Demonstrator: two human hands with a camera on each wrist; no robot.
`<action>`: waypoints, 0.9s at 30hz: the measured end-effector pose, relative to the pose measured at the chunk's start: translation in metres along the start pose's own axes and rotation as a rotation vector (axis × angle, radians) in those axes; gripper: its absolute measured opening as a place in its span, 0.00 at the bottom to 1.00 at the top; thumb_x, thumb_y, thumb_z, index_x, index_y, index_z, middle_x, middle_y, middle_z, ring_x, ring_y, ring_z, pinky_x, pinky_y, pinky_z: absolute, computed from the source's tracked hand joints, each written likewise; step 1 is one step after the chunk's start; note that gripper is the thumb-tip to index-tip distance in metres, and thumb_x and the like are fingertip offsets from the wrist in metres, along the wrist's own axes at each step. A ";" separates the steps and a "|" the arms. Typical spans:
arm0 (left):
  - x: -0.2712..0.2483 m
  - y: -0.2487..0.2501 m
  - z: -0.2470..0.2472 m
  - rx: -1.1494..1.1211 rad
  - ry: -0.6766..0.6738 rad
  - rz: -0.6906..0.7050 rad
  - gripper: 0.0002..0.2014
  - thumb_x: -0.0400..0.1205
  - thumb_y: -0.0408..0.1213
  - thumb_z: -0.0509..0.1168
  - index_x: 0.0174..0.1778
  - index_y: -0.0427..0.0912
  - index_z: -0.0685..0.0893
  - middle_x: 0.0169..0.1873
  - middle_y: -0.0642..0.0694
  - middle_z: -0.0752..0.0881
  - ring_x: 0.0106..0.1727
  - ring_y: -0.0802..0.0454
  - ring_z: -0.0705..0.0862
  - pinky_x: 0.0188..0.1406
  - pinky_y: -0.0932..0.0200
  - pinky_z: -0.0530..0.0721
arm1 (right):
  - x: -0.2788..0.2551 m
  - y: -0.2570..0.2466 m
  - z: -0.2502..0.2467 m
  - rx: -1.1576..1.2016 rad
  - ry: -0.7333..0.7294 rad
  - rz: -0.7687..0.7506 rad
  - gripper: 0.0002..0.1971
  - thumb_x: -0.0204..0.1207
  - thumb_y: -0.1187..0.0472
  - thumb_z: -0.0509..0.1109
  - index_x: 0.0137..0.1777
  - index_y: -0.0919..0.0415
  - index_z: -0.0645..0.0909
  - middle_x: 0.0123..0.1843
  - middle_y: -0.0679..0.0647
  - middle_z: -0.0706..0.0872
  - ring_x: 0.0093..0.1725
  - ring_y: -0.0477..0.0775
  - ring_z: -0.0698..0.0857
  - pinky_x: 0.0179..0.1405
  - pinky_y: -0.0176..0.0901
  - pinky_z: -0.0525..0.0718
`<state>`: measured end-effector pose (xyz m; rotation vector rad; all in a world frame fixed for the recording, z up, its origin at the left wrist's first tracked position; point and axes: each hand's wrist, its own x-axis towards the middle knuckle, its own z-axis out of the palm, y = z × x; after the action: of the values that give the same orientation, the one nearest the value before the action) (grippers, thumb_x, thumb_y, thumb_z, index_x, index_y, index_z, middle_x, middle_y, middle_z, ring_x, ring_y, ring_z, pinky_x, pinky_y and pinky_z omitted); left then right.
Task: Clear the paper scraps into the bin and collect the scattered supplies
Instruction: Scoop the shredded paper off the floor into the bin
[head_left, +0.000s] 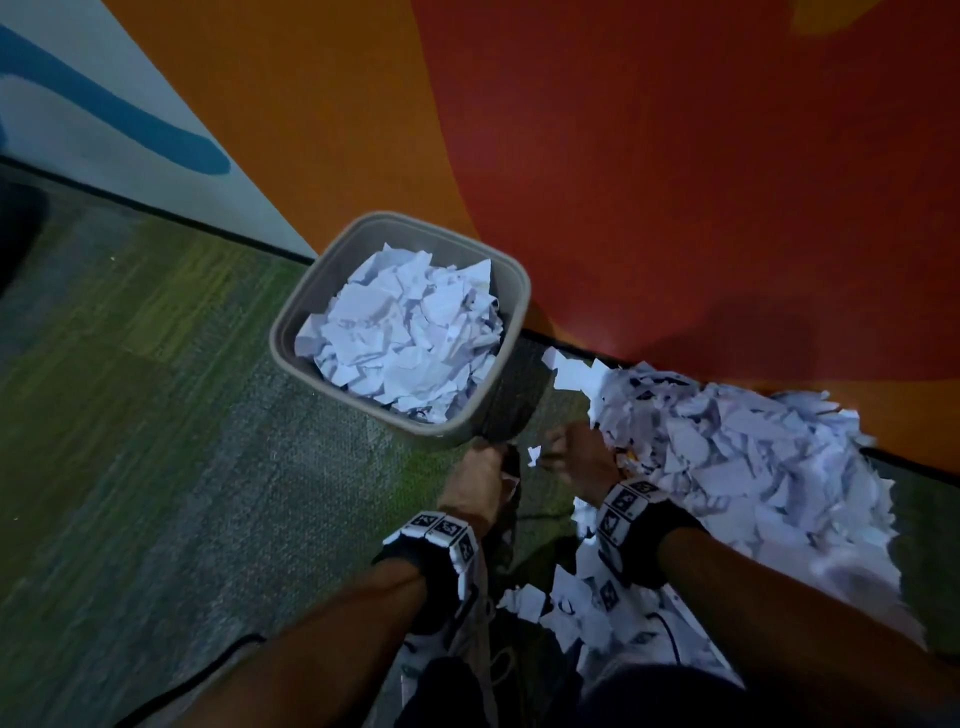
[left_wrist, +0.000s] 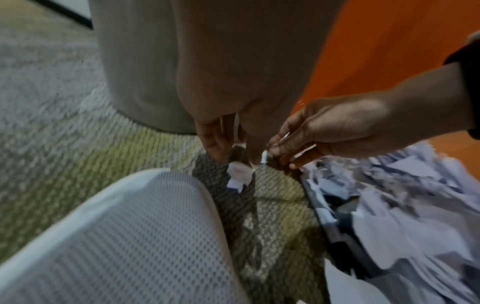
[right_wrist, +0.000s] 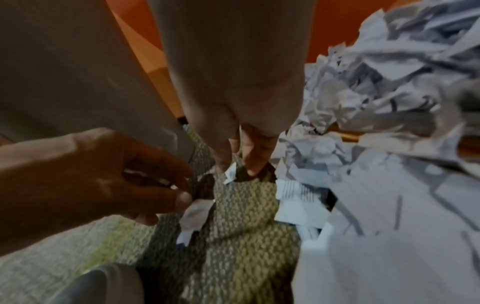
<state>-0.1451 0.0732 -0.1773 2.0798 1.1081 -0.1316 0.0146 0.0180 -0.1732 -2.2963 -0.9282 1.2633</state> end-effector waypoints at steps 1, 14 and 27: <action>0.006 -0.006 0.006 0.012 -0.004 -0.006 0.13 0.77 0.32 0.68 0.56 0.47 0.87 0.54 0.42 0.87 0.52 0.40 0.88 0.47 0.50 0.85 | 0.005 -0.001 0.004 0.112 0.003 0.038 0.07 0.82 0.71 0.63 0.52 0.62 0.80 0.50 0.65 0.83 0.50 0.53 0.88 0.43 0.34 0.80; 0.025 -0.018 0.025 0.108 -0.011 -0.039 0.05 0.81 0.35 0.66 0.51 0.40 0.84 0.53 0.36 0.85 0.53 0.35 0.86 0.51 0.43 0.84 | 0.043 0.013 0.037 0.712 0.122 0.344 0.17 0.86 0.62 0.55 0.36 0.65 0.76 0.38 0.62 0.80 0.39 0.62 0.80 0.40 0.54 0.77; -0.078 0.040 -0.087 -0.396 0.051 0.161 0.02 0.81 0.35 0.73 0.47 0.45 0.89 0.33 0.54 0.90 0.34 0.64 0.87 0.37 0.64 0.83 | -0.049 -0.050 -0.065 0.290 0.170 -0.328 0.05 0.75 0.67 0.76 0.39 0.65 0.90 0.30 0.59 0.90 0.29 0.55 0.89 0.36 0.50 0.88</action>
<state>-0.1851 0.0652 -0.0606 1.8110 0.9057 0.2060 0.0322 0.0200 -0.0796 -1.9011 -0.9446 0.9759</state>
